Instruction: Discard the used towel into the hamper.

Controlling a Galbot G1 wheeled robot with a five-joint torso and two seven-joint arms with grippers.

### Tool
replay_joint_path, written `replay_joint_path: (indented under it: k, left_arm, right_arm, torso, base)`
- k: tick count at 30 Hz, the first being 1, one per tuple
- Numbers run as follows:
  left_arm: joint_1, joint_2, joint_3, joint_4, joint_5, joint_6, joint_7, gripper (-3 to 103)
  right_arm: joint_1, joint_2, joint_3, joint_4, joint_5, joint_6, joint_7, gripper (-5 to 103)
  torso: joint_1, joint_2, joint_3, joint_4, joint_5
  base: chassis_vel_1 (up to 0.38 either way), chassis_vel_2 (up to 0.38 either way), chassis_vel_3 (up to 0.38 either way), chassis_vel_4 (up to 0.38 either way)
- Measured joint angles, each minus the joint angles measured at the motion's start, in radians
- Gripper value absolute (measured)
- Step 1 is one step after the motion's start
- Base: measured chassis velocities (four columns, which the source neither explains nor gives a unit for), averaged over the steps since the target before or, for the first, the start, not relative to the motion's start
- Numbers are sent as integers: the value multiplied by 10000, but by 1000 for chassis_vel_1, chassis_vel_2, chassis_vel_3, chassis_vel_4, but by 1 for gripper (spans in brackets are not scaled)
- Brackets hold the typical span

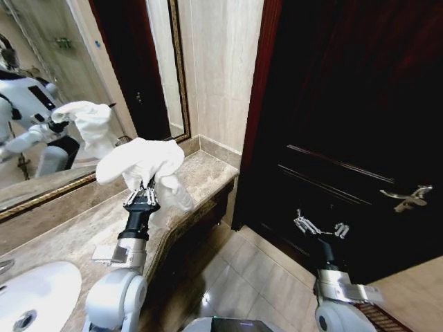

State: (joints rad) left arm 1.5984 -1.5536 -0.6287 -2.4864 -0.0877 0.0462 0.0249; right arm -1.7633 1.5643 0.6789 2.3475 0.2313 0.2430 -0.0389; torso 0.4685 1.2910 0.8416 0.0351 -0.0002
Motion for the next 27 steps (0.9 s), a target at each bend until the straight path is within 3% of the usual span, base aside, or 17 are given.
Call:
replay_joint_path:
  k: [10,27]
  left_arm:
    - [-59,182,69,276,-101,-183,402,7]
    - [-29,490,621,784,-142,-265,807,7]
  right_arm:
    - [13,29,0,-147,-205,374,-215,100]
    - [23,45,21,-132,-325,484,-377,100]
  torso:
    - [0,0,0,-2,4]
    - [1,-1,1,-1,2]
  base:
    - [-104,-102,105,82]
    - [-21,-27,-51,-46]
